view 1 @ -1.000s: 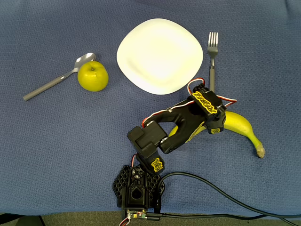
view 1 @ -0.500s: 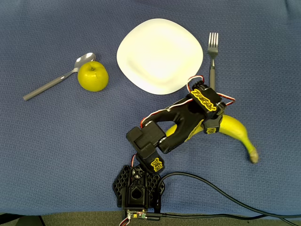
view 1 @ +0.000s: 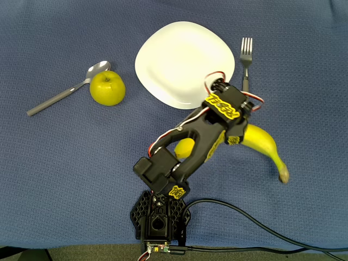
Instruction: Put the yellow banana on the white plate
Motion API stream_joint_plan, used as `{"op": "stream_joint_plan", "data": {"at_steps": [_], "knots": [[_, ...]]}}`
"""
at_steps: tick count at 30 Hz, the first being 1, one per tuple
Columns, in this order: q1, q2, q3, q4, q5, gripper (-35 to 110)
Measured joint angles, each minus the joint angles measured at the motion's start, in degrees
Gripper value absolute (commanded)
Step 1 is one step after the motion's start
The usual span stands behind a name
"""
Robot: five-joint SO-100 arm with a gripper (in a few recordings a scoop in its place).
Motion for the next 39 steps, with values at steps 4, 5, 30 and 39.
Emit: {"op": "stream_joint_plan", "data": {"at_steps": [4,5,30,39], "knots": [[-6.06,0.35,-0.18,0.09,3.87,0],[-7.56,0.35,-0.62,0.35,4.92,0],[-33.93,-22.85,-22.94,-6.50,28.65,0],[-35.33,-29.88,-31.64,-7.56,30.15,0]]}}
